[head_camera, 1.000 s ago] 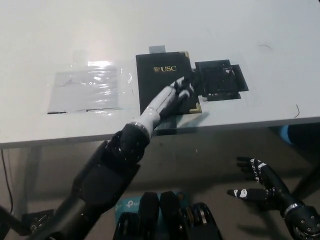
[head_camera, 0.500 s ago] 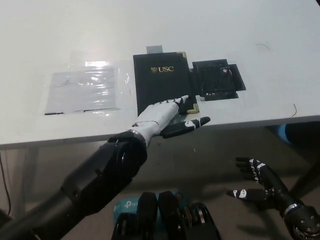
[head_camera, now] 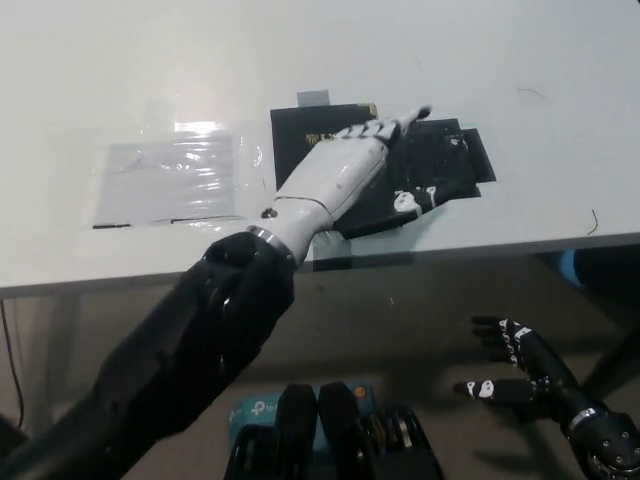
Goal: The robot uses its left hand to push the cover of the diary kept in the middle of the desk towards the right to close it
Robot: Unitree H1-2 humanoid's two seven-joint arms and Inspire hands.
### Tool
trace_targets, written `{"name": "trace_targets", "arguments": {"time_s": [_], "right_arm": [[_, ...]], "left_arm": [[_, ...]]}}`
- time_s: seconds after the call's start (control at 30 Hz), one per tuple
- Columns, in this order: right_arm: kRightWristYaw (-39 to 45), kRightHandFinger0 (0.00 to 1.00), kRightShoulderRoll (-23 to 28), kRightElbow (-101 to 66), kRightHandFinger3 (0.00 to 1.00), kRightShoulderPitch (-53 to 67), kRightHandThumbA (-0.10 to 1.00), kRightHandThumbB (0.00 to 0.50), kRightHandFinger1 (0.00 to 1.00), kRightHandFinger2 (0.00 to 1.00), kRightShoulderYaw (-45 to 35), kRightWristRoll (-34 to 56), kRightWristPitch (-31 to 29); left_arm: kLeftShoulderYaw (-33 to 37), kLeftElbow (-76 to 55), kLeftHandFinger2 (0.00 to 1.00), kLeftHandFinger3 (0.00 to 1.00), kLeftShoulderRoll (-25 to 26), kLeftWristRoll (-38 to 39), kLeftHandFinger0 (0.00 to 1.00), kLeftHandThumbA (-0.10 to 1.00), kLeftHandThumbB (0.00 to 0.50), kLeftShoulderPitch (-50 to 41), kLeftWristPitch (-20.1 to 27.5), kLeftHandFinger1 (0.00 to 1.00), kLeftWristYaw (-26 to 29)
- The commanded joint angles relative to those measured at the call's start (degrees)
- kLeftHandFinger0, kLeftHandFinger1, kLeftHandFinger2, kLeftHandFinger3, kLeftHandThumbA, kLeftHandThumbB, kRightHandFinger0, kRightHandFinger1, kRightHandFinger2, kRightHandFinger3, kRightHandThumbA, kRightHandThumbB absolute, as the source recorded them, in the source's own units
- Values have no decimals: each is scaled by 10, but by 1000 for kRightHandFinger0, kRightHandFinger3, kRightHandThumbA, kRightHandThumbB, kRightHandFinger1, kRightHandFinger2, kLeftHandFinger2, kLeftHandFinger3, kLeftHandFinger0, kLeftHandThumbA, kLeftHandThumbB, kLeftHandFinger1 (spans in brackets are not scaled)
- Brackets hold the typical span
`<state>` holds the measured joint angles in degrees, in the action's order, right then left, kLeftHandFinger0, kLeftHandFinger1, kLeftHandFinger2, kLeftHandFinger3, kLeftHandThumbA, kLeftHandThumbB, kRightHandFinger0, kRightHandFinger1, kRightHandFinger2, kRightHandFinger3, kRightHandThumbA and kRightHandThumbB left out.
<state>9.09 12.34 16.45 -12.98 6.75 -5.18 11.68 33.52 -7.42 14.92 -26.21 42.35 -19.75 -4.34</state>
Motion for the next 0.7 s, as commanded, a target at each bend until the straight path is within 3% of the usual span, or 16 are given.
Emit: {"name": "trace_targets", "arguments": {"time_s": [0.0,0.03,0.13,0.17,0.27,0.3,0.37,0.4,0.53,0.57,0.67], "right_arm": [[-1,800,11,-15,829,-9,1000,468,856,829,-14,3,-1],[0,799,12,-17,831,-8,1000,472,858,831,-15,4,-1],[-1,792,13,-18,842,-7,1000,471,856,831,-15,3,-2],[-1,792,14,-18,842,-7,1000,470,855,829,-16,3,-2],[0,814,14,-21,843,-7,1000,458,861,834,-18,4,5],[-1,831,16,-22,858,-5,1000,449,874,847,-17,2,0],[-3,825,16,-18,858,-9,1000,461,870,846,-18,0,-1],[-3,824,16,-17,855,-10,1000,457,866,841,-18,-1,-2],[-2,818,16,-5,852,-18,1000,456,865,837,-20,-1,-14],[-2,821,15,-5,845,-19,1000,465,867,836,-21,1,-13],[-4,827,10,-3,831,-18,1000,474,870,833,-25,3,-10]], "left_arm": [[-112,-219,1000,1000,-15,80,1000,1000,306,-44,-33,1000,-17],[-125,-235,1000,1000,-20,96,1000,1000,299,-57,-30,1000,-13],[-191,-310,1000,1000,-27,159,1000,1000,338,-146,-32,1000,8],[-202,-318,1000,1000,-25,165,1000,1000,287,-165,-22,1000,10],[-246,-339,1000,1000,-28,198,1000,1000,277,-226,-15,1000,15],[-277,-339,1000,1000,-21,231,1000,1000,243,-295,25,1000,23],[-303,-340,1000,1000,-25,218,1000,1000,308,-347,22,1000,28],[-314,-336,1000,1000,-27,221,1000,1000,314,-367,30,1000,27],[-363,-298,1000,1000,-27,252,1000,1000,320,-448,84,1000,13],[-370,-290,1000,1000,-27,254,1000,1000,301,-462,97,1000,12],[-395,-238,1000,1000,-23,271,1000,1000,297,-506,167,1000,3]]}}
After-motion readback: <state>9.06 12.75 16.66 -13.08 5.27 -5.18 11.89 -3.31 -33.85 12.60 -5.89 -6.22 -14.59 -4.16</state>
